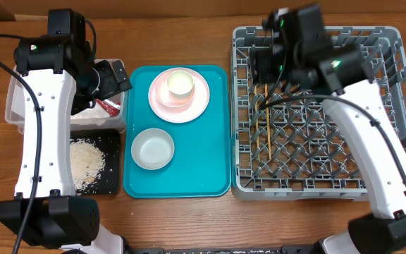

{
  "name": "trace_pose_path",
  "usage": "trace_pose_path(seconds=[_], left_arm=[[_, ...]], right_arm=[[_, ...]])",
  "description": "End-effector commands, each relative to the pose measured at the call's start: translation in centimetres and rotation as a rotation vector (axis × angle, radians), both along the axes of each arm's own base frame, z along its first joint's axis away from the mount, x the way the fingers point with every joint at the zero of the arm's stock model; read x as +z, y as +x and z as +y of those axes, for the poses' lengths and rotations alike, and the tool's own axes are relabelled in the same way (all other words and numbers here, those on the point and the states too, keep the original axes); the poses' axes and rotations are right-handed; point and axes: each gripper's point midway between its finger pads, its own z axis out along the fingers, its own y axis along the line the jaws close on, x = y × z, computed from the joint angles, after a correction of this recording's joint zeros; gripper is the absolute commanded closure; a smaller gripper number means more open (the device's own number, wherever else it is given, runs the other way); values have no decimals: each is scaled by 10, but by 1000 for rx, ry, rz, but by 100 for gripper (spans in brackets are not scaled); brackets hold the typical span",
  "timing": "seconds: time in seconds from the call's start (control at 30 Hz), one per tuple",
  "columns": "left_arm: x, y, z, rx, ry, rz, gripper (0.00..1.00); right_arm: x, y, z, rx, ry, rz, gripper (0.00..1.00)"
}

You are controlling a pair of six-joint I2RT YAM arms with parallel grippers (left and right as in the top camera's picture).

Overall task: Sort waste into correct bins and load items into the dishwasher
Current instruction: 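Move the right gripper over the pink plate and cup, then lower the right gripper onto the cream cup and grasp its rim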

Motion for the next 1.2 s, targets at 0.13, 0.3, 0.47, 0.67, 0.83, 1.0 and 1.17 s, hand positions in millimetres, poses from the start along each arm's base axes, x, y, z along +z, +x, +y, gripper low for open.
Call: trace_pose_path(seconds=[0.13, 0.3, 0.47, 0.67, 0.83, 1.0, 1.17], left_arm=[[2, -1, 0, -7, 5, -6, 0], [2, -1, 0, -7, 5, -6, 0], [2, -1, 0, -7, 5, -6, 0], [2, -1, 0, -7, 5, -6, 0], [2, -1, 0, -7, 5, -6, 0], [2, -1, 0, -7, 5, -6, 0], [2, -1, 0, -7, 5, -6, 0]], right_arm=[[-36, 34, 75, 176, 42, 62, 28], [-86, 31, 126, 301, -76, 69, 30], [-118, 32, 176, 400, -227, -33, 38], [-143, 32, 200, 434, -242, -43, 50], [-165, 37, 207, 442, -236, -35, 55], [-187, 37, 212, 455, -237, -9, 60], [-190, 34, 215, 465, -217, 8, 66]])
